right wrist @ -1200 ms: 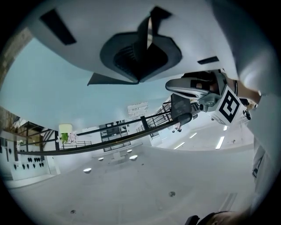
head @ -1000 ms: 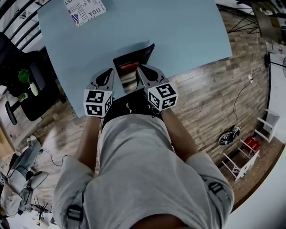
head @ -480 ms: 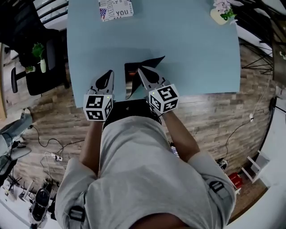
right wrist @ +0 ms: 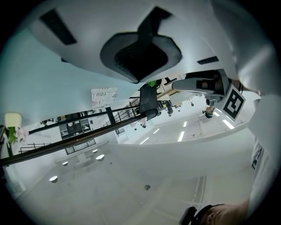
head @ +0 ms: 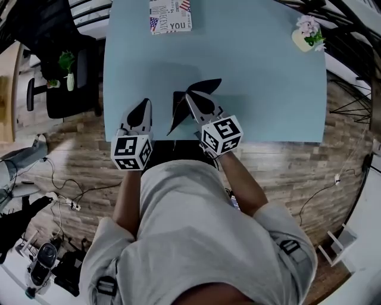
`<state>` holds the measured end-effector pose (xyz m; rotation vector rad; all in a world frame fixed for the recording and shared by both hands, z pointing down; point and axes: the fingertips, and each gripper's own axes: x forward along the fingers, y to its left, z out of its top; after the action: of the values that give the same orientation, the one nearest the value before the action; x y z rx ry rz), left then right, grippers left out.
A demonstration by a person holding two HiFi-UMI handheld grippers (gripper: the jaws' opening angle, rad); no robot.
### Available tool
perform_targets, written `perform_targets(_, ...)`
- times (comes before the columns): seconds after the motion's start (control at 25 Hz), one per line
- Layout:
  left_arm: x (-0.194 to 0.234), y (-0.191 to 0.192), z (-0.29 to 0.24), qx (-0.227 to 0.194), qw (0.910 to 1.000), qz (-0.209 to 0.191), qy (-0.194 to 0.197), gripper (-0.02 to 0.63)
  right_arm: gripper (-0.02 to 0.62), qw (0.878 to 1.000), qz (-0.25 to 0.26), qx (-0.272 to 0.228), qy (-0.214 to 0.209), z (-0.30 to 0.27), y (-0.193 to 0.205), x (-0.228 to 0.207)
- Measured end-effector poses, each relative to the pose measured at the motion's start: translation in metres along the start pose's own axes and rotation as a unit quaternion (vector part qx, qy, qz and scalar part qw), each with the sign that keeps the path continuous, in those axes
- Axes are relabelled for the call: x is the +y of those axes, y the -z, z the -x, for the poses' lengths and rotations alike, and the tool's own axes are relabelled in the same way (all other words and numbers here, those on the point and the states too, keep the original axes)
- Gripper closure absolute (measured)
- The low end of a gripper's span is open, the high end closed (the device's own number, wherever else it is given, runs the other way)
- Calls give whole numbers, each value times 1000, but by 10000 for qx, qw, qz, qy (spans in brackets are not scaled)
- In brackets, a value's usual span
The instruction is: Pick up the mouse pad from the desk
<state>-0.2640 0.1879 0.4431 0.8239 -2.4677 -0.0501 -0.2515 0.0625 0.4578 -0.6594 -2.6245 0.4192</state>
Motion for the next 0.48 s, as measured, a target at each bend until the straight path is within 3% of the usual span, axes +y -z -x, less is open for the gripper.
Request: perform_targets(0.48, 25, -55, 9, -560, 9976, -198, 356, 594, 581, 9977, 309, -448, 404, -12, -50, 23)
